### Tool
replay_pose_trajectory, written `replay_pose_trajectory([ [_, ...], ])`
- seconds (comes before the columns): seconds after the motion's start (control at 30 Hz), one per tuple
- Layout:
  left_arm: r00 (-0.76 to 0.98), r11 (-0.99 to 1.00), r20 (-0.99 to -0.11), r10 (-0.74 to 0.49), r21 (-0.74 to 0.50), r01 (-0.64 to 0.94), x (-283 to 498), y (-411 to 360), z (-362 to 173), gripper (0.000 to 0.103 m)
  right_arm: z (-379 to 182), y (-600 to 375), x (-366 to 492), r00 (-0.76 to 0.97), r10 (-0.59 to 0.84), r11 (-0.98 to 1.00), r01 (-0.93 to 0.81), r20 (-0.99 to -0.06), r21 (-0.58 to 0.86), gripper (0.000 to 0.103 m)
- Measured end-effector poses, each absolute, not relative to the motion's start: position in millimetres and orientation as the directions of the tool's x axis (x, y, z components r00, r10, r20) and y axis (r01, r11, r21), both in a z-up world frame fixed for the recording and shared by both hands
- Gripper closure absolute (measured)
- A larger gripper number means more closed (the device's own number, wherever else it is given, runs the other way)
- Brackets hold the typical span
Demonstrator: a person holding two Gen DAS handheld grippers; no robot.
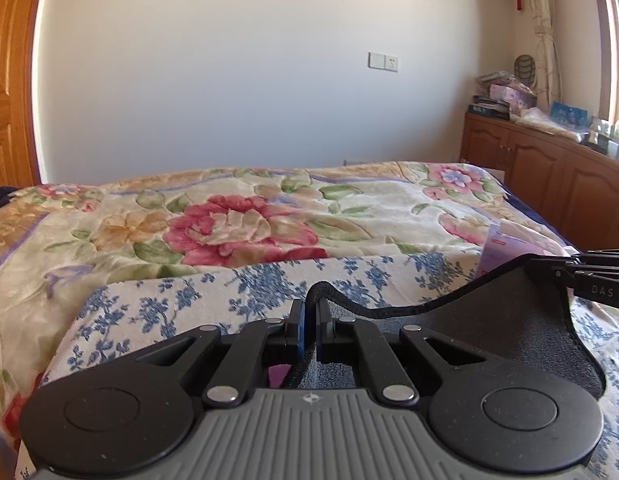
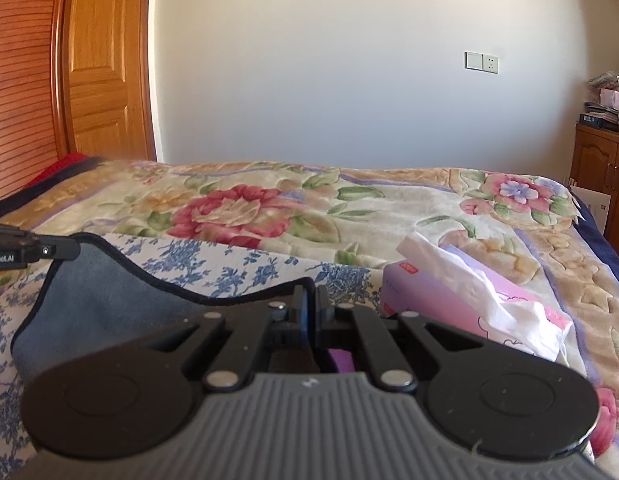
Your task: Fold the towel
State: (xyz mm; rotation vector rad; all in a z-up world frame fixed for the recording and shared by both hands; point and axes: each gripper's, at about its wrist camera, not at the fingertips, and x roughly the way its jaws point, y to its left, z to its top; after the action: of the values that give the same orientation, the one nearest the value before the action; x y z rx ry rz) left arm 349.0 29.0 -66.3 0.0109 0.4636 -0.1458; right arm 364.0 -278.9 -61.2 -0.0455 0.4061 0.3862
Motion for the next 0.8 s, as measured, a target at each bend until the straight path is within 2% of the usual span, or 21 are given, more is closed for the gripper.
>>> replay_pose_trajectory([
  [0.5, 0.897, 0.993, -0.431, -0.092, 0.025, 0.114, 374.8, 25.8, -66.8, 0.097, -72.7, -286.7, 383.6, 0.861, 0.343, 0.937, -0.339, -0.375, 0.078, 0.099],
  [0.8, 0.883, 0.992, -0.465, -0.064, 0.068, 0.108, 389.9, 19.9, -83.8, 0.097, -86.4, -284.3, 395.2, 0.837, 0.334, 0.940, -0.331, -0.434, 0.084, 0.099],
])
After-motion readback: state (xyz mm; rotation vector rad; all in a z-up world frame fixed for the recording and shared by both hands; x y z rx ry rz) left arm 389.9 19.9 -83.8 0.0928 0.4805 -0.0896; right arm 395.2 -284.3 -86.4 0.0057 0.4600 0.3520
